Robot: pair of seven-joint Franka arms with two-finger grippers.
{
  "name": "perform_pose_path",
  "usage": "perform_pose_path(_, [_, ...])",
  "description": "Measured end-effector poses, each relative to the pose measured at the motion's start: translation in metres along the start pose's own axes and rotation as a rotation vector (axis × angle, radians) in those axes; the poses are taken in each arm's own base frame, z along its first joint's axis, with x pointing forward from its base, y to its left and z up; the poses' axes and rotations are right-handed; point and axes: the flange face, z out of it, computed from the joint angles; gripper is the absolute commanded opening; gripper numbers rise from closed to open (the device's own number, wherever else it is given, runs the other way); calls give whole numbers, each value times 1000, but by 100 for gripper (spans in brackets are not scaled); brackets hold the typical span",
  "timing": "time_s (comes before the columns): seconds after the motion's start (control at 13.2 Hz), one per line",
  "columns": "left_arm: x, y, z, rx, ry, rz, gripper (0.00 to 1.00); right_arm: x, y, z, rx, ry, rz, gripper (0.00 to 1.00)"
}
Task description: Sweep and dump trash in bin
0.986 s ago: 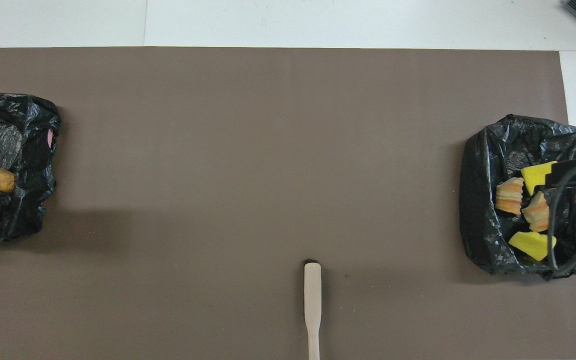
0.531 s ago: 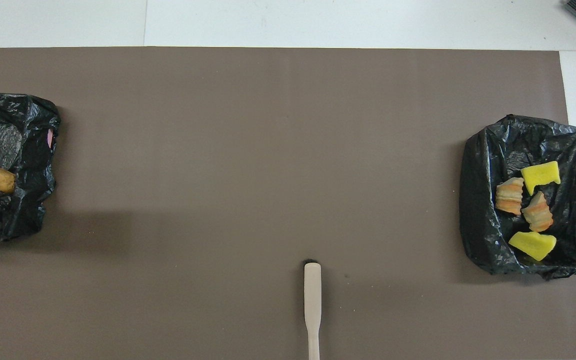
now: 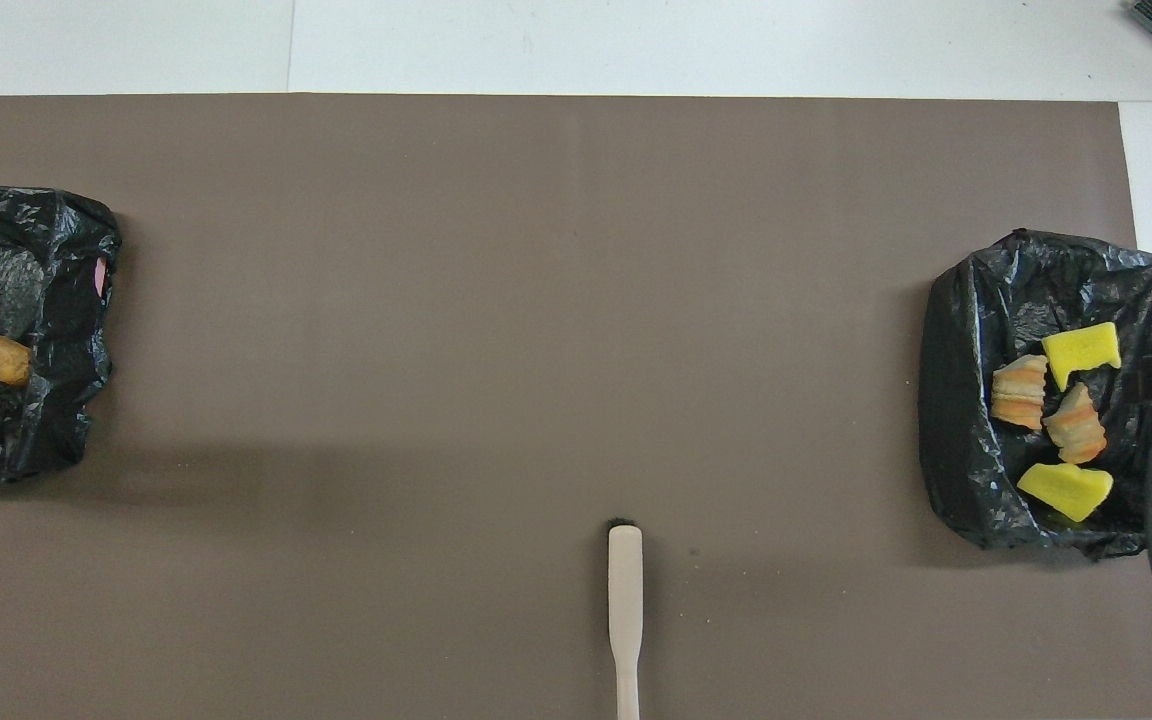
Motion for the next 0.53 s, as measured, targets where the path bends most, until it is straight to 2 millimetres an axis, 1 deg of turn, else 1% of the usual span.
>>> perform_pose_path(0.3, [29, 3, -25, -59, 217, -134, 0, 0, 1, 0, 0, 0, 1, 100])
perform_pose_path(0.38, [39, 4, -33, -85, 269, -178, 0, 0, 1, 0, 0, 0, 1, 100])
perform_pose_path(0.53, [66, 7, -49, -162, 392, -291, 0, 0, 1, 0, 0, 0, 1, 100])
